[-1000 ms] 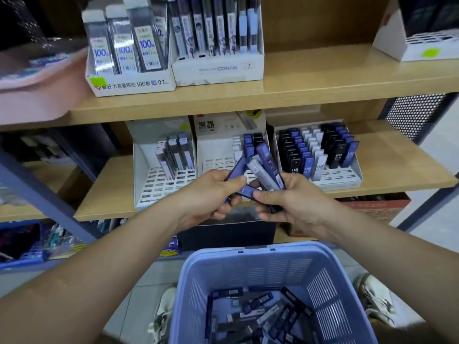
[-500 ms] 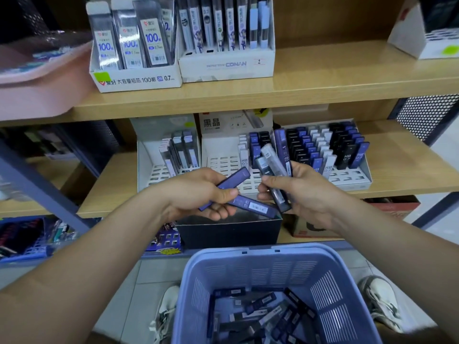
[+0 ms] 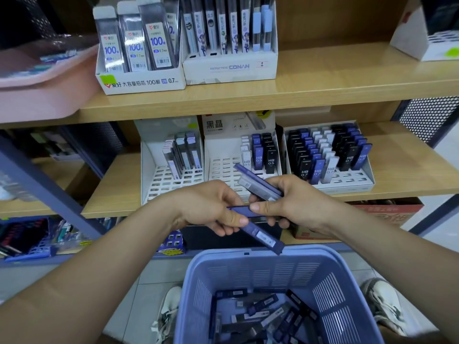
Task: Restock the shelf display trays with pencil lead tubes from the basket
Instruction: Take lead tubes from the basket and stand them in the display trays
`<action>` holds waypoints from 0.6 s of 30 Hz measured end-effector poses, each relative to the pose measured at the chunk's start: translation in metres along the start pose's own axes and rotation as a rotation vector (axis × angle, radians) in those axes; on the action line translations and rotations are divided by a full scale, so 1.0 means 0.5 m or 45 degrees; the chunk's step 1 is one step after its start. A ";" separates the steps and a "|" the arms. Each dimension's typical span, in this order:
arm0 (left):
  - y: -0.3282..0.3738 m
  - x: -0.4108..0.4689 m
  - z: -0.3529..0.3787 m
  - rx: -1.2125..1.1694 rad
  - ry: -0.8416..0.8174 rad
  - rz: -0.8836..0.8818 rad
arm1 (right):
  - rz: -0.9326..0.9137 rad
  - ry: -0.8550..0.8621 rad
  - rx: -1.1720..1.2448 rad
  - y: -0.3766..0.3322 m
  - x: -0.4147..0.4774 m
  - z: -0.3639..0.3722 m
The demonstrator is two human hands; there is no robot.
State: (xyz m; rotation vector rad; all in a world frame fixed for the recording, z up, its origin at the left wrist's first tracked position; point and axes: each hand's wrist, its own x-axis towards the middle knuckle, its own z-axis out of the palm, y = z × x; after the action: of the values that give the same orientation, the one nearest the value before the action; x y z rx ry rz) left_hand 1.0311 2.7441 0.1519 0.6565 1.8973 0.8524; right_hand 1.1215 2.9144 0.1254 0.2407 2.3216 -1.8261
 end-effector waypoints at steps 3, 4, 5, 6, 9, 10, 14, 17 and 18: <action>0.009 -0.006 -0.009 -0.051 0.157 0.043 | 0.050 -0.012 0.076 0.001 -0.003 -0.001; 0.012 -0.010 -0.013 -0.052 0.199 0.058 | 0.055 -0.020 0.094 0.000 -0.004 -0.002; 0.015 -0.014 -0.017 -0.068 0.242 0.077 | 0.063 -0.027 0.100 -0.001 -0.006 -0.003; 0.018 -0.018 -0.022 -0.104 0.283 0.100 | 0.074 -0.032 0.100 -0.001 -0.007 -0.005; 0.023 -0.026 -0.034 -0.192 0.366 0.193 | 0.112 -0.100 0.091 -0.009 -0.013 -0.009; 0.024 -0.027 -0.035 -0.176 0.373 0.225 | 0.124 -0.145 0.083 -0.011 -0.017 -0.009; 0.024 -0.023 -0.022 -0.052 0.345 0.290 | 0.169 -0.235 0.058 -0.014 -0.026 -0.004; 0.027 -0.025 -0.021 -0.098 0.338 0.298 | 0.181 -0.185 0.133 -0.011 -0.026 0.006; 0.028 -0.026 -0.022 -0.138 0.348 0.305 | 0.191 -0.168 0.185 -0.011 -0.026 0.008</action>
State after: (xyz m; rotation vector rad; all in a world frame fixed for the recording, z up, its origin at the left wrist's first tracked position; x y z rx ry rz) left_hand 1.0280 2.7398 0.1734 0.7406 2.0214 1.2424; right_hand 1.1327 2.9088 0.1327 0.2960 2.0290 -1.8774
